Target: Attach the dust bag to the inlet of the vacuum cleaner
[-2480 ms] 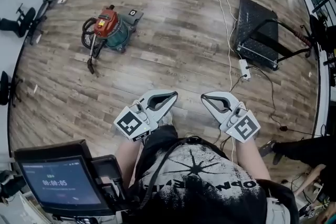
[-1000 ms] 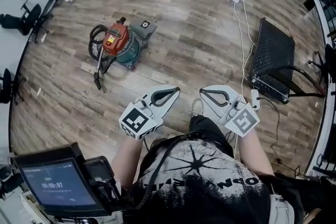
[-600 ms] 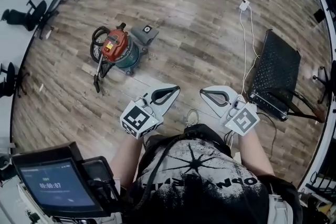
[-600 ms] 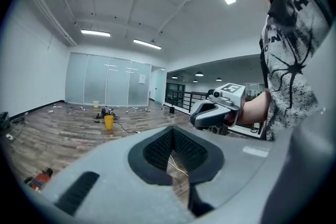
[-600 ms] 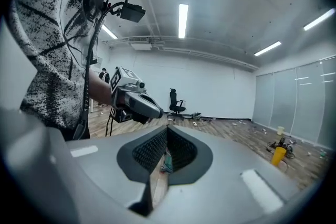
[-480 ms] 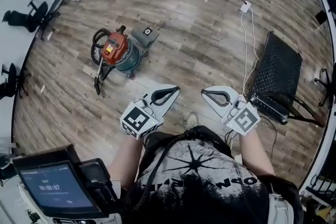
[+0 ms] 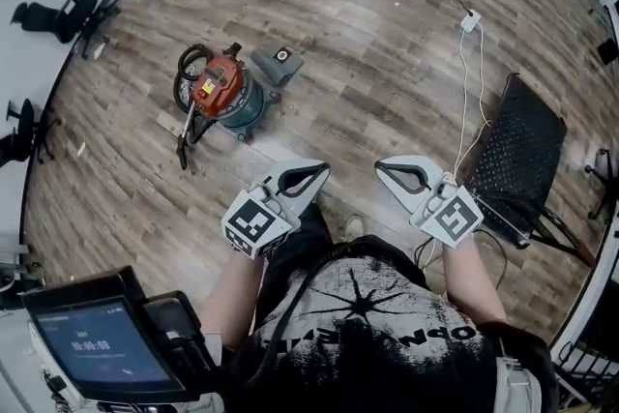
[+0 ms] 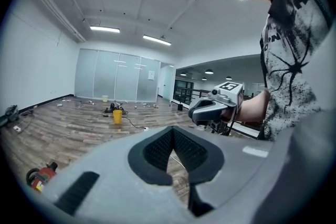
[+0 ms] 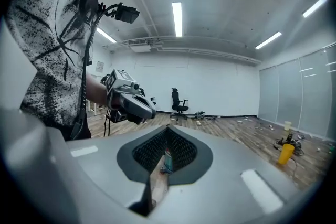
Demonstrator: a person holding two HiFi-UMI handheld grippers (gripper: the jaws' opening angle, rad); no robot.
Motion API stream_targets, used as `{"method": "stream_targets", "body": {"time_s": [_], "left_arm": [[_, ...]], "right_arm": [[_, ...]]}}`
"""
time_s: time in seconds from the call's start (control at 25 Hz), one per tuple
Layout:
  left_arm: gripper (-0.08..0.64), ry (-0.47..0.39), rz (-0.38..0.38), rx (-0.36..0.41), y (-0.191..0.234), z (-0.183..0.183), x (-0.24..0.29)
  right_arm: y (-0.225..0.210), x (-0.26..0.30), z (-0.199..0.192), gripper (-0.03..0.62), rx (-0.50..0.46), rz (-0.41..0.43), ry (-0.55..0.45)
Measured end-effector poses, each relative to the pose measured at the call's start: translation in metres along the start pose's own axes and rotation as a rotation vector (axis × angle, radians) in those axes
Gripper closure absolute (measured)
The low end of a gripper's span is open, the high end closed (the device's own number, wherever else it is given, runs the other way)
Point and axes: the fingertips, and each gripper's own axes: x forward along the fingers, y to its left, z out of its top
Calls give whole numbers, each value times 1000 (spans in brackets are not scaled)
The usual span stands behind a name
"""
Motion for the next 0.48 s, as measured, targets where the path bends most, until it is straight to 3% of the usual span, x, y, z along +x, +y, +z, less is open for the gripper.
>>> {"method": "stream_targets", "body": {"time_s": [0.28, 0.48], "left_arm": [[557, 6, -82, -18, 78, -5, 22], [558, -10, -164, 50, 139, 35, 40]], "right_arm": [[-54, 65, 23, 588, 72, -43, -116], [-109, 106, 34, 589, 61, -101, -55]]}}
